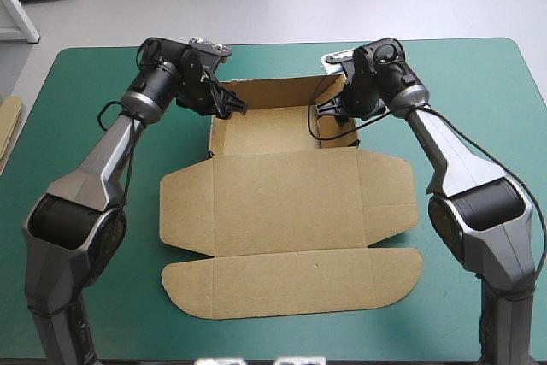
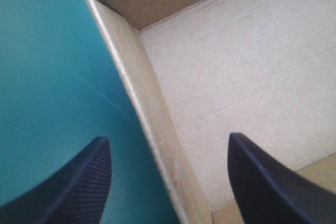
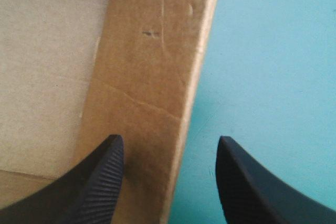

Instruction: Fold the box

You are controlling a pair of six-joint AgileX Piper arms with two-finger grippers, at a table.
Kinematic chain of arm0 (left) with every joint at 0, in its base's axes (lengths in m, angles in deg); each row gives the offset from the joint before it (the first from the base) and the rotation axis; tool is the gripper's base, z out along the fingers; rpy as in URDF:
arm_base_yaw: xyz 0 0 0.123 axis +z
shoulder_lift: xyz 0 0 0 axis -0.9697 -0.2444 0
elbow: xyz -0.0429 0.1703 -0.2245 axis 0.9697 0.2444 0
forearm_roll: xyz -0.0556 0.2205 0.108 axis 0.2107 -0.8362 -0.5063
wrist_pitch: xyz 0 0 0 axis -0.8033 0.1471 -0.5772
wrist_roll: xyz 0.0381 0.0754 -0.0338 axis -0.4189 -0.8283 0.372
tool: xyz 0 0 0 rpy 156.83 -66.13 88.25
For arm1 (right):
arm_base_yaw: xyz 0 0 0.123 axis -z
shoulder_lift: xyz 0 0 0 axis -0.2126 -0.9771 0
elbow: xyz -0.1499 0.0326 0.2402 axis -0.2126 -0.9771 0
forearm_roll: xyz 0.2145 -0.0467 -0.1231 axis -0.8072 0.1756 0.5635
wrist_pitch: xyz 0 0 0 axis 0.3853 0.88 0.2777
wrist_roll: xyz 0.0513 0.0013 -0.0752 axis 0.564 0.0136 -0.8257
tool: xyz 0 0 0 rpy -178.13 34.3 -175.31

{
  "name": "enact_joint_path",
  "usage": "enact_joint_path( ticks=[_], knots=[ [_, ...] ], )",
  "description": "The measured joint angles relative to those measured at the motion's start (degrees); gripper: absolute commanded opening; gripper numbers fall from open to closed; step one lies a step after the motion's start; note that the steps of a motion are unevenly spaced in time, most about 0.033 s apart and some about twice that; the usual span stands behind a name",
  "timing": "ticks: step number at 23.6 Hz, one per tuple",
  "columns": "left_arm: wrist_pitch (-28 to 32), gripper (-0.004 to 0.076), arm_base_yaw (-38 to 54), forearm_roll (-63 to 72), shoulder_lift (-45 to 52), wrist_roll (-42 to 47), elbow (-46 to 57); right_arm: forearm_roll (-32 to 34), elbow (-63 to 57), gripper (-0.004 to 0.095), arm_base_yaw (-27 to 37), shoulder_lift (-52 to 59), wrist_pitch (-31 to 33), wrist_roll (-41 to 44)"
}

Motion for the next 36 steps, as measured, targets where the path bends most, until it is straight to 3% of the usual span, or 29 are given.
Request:
enact_joint_path(
  ticks=[8, 14, 19, 23, 36],
  knots=[
    [-0.7, 0.0462, 0.0, -0.4, 12.7, -0.8, 4.5, 0.1, 0.2, 0.0505, -0.1, 7.2, 0.0, -0.5],
    [-0.1, 0.0462, 0.0, -0.4, 28.8, -0.9, 22.0, 0.1, 0.2, 0.0505, -0.1, 7.3, 0.3, -0.9],
    [-0.6, 0.0462, 0.0, -0.4, 49.5, 0.2, 39.1, 0.1, 0.2, 0.0505, -0.1, 7.4, 0.7, -2.3],
    [-1.8, 0.0461, 0.0, -0.4, 61.7, 1.1, 45.2, 0.1, 0.2, 0.0505, -0.1, 7.4, -1.2, -2.5],
    [-3.9, 0.0459, 0.0, -0.7, 76.4, 4.7, 51.8, -0.1, 0.2, 0.0505, -0.1, 3.7, -6.0, -2.5]
  ],
)
